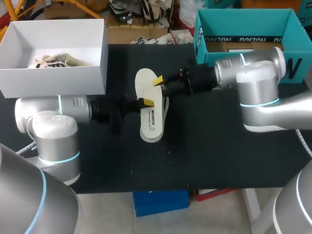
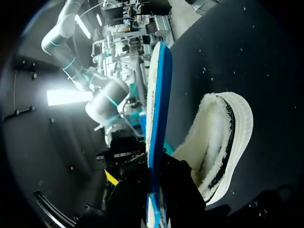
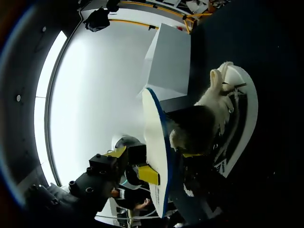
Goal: Take the shoe out of the shoebox, open the shoe tongue, remove and reinsert the insole, then place the shoe into the shoebox
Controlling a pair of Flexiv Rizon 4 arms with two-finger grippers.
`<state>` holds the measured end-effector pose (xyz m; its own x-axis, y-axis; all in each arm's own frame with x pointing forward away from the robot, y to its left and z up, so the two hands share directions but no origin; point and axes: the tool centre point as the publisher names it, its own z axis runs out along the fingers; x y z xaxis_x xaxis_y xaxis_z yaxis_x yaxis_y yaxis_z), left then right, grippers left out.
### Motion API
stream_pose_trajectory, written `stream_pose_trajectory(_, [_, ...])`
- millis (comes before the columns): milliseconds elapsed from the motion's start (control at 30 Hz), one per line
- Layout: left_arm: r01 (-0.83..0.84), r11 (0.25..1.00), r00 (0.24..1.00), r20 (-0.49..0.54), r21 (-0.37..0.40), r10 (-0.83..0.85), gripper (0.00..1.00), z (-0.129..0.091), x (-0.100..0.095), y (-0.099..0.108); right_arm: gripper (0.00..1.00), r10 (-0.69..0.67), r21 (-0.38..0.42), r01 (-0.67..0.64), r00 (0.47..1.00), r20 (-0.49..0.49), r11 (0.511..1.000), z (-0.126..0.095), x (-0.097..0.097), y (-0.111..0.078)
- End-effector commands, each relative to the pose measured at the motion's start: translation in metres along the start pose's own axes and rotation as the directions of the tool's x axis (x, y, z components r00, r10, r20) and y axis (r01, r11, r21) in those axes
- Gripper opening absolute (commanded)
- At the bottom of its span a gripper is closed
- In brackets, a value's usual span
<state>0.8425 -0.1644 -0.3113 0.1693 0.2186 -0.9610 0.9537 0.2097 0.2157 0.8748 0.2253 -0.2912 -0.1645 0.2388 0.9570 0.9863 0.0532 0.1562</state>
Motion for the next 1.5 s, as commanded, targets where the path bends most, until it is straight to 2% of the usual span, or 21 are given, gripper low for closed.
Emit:
stream_pose_trajectory(33, [0.005, 1.0, 0.995, -0.105, 0.021, -0.003, 0.0, -0.032, -0.012, -0.015, 1.0, 0.009, -0.114, 0.0, 0.997, 0.082, 0.993, -0.02, 0.024, -0.024])
stream_pose_trajectory(300, [0.068, 0.996, 0.977, -0.206, 0.065, -0.053, 0.0, -0.073, -0.017, -0.04, 1.0, 0.065, -0.214, -0.023, 0.979, 0.192, 0.977, -0.044, 0.048, -0.047])
stream_pose_trajectory(500, [0.099, 0.99, 0.955, -0.288, 0.103, -0.066, 0.0, -0.093, -0.009, -0.064, 1.0, 0.102, -0.278, -0.028, 0.962, 0.254, 0.96, -0.062, 0.061, -0.072])
stream_pose_trajectory(667, [0.121, 0.987, 0.944, -0.32, 0.105, -0.082, 0.0, -0.103, -0.004, -0.075, 1.0, 0.139, -0.323, -0.036, 0.944, 0.299, 0.946, -0.073, 0.067, -0.093])
stream_pose_trajectory(1000, [0.187, 0.972, 0.921, -0.37, 0.145, -0.122, 0.0, -0.113, 0.006, -0.087, 1.0, 0.227, -0.403, -0.032, 0.866, 0.446, 0.915, -0.096, 0.069, -0.127])
stream_pose_trajectory(1333, [0.217, 0.955, 0.909, -0.398, 0.203, -0.122, 0.0, -0.113, 0.009, -0.102, 1.0, 0.243, -0.434, -0.033, 0.865, 0.439, 0.901, -0.106, 0.073, -0.145])
stream_pose_trajectory(1500, [0.254, 0.937, 0.892, -0.432, 0.24, -0.131, 0.0, -0.11, 0.013, -0.116, 1.0, 0.243, -0.434, -0.033, 0.865, 0.439, 0.901, -0.106, 0.073, -0.145])
